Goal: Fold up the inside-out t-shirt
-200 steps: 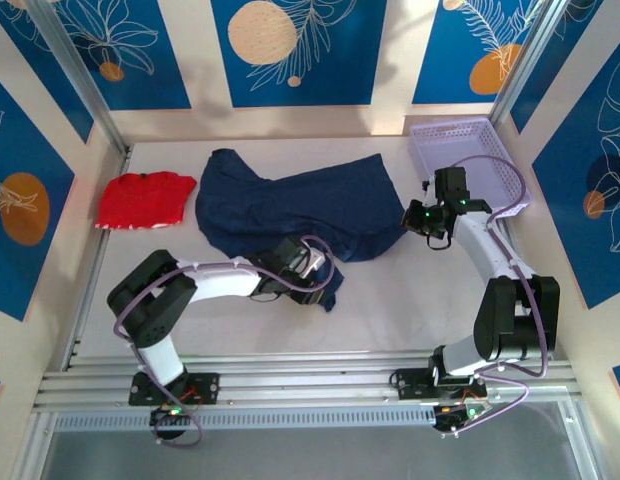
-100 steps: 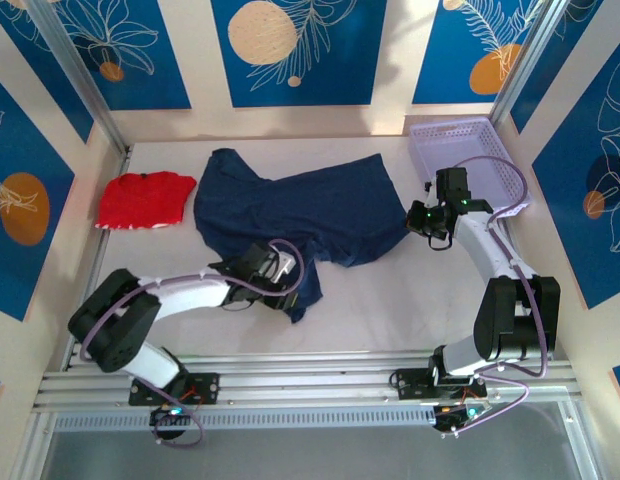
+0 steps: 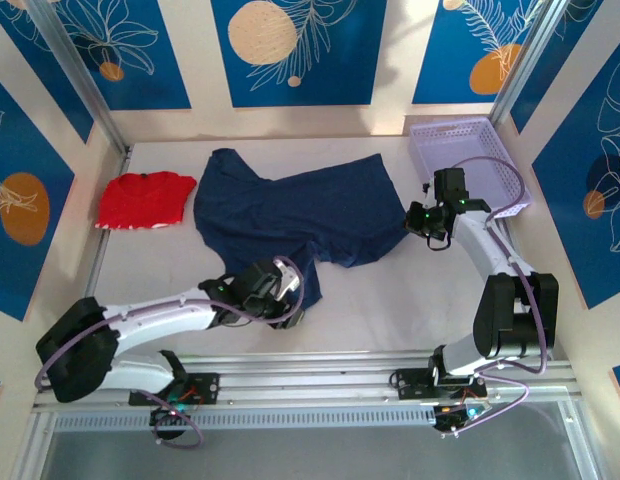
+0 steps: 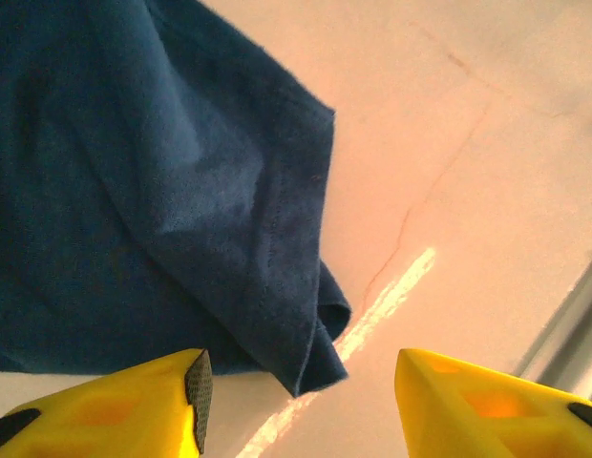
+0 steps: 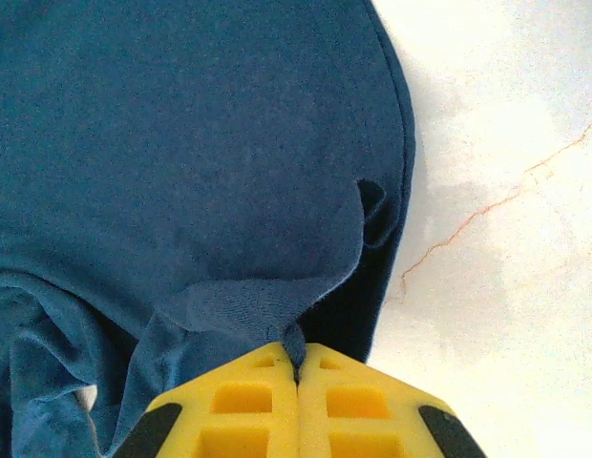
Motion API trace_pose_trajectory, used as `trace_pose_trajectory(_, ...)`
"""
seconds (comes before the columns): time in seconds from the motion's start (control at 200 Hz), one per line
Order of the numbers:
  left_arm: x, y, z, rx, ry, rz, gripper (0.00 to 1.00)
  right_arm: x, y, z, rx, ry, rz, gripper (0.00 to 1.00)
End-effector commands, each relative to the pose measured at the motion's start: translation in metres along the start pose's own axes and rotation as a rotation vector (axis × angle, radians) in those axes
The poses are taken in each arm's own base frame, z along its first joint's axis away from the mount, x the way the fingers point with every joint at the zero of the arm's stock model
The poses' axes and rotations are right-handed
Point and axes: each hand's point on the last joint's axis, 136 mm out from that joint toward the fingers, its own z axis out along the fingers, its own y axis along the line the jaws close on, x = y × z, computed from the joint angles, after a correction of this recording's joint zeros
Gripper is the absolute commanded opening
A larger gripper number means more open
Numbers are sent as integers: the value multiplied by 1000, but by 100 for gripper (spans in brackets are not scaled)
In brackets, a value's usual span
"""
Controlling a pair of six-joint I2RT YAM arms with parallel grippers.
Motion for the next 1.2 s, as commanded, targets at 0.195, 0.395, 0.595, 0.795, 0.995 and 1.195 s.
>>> trace_pose_trajectory(0.195,-27,-17,30,52,7,26,46,4,4,-2,-8,16,-24,0)
trace_pose_trajectory(0.395,-46,-43,44,165,3,62,39,5,4,-1,-12,18,-24,0)
trace_pose_trajectory(0.595,-58,-68,62,283,46,101,43,6,4,-2,-12,17,-23,0)
trace_pose_trajectory(0.795,-64,-74,47,259,5,157,53,7,4,-2,-14,20,-24,0)
trace_pose_trajectory(0.995,-42,-61,35,115,20,249,58,7,4,0,-17,25,-24,0)
trace_pose_trajectory(1.195,-17,-79,34,112,59,339,52,9,3,0,-14,31,-24,0)
